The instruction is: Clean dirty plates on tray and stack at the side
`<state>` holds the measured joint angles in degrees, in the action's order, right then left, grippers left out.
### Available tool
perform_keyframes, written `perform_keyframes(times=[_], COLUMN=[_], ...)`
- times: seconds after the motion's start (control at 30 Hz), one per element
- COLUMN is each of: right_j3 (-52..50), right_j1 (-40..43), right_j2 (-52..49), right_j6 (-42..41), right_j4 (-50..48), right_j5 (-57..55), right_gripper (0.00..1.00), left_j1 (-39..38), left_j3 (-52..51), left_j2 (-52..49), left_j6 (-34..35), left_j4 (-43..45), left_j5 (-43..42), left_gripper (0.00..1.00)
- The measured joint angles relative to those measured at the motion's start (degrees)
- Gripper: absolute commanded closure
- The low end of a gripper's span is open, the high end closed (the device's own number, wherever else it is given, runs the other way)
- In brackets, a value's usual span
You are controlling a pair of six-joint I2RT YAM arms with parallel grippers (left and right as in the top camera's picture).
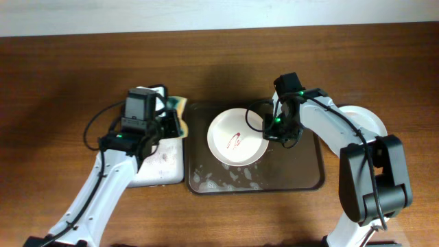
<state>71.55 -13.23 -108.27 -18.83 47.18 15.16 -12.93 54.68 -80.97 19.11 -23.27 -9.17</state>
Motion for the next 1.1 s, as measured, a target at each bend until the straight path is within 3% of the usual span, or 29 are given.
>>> perform_keyframes(times=[0.27, 0.57, 0.7, 0.87, 1.1], right_j3=[0.00, 0.00, 0.00, -0.02, -0.22], right_j1=[0.00, 0.00, 0.00, 0.00, 0.00], right_j2=[0.00, 0.00, 0.00, 0.00, 0.00], right_j6=[0.04, 0.00, 0.00, 0.02, 0.02], right_j4=[-0.04, -0.02, 0.02, 0.26, 0.48], right_j5=[-0.15, -0.17, -0.15, -0.39, -0.59], right_gripper=[0.96, 0.96, 0.96, 0.96, 0.96], left_j1=[-10.21, -17.90, -19.12, -20.09, -20.85], left_j3=[0.00, 0.00, 0.00, 0.26, 4.07], left_j2=[-11.85, -22.71, -26.62, -29.97, -28.30], left_j6=[5.35, 9.92, 12.09, 12.66, 12.79], left_j4=[13.29, 30.49, 34.14, 34.18, 15.61], left_j5=[-8.44, -11.32, -11.45, -11.32, -2.14], left_gripper=[1.00, 1.00, 1.00, 1.00, 1.00])
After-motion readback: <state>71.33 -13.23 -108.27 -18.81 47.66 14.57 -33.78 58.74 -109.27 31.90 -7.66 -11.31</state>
